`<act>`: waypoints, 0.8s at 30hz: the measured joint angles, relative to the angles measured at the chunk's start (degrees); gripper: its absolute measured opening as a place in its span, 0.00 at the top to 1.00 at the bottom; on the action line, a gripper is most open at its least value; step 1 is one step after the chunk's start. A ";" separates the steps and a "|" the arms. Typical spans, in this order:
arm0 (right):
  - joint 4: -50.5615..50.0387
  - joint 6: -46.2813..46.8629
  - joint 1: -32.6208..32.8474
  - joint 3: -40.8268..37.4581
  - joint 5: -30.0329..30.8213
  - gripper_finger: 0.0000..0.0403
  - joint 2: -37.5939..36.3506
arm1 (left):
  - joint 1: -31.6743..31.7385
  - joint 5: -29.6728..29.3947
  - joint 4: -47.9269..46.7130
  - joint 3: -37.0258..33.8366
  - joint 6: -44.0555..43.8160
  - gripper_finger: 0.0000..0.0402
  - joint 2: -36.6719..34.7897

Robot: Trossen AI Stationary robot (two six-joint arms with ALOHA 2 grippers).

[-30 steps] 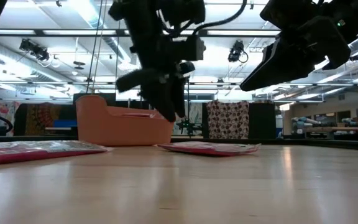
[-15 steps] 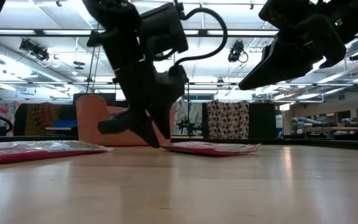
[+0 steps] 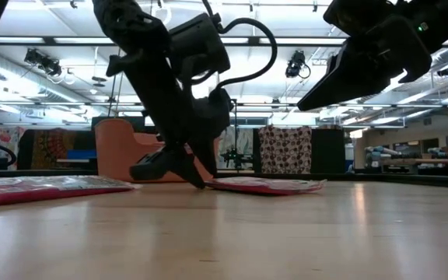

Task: Sort popcorn bags into baskets
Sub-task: Put the red popcorn bag into the orange bin

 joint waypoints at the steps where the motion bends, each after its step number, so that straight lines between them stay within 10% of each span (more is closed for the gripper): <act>1: 0.28 0.01 0.00 0.00 -0.03 0.73 0.00 | 0.30 0.00 -0.01 0.00 -0.45 0.57 -0.01; 10: 0.49 -0.26 0.00 -0.01 -0.36 0.73 0.00 | 3.08 6.31 0.20 0.07 -2.14 0.61 -0.26; 24: 0.46 -0.41 0.02 -0.01 -0.39 0.73 0.00 | 3.35 8.06 -5.54 3.22 -13.69 0.98 0.08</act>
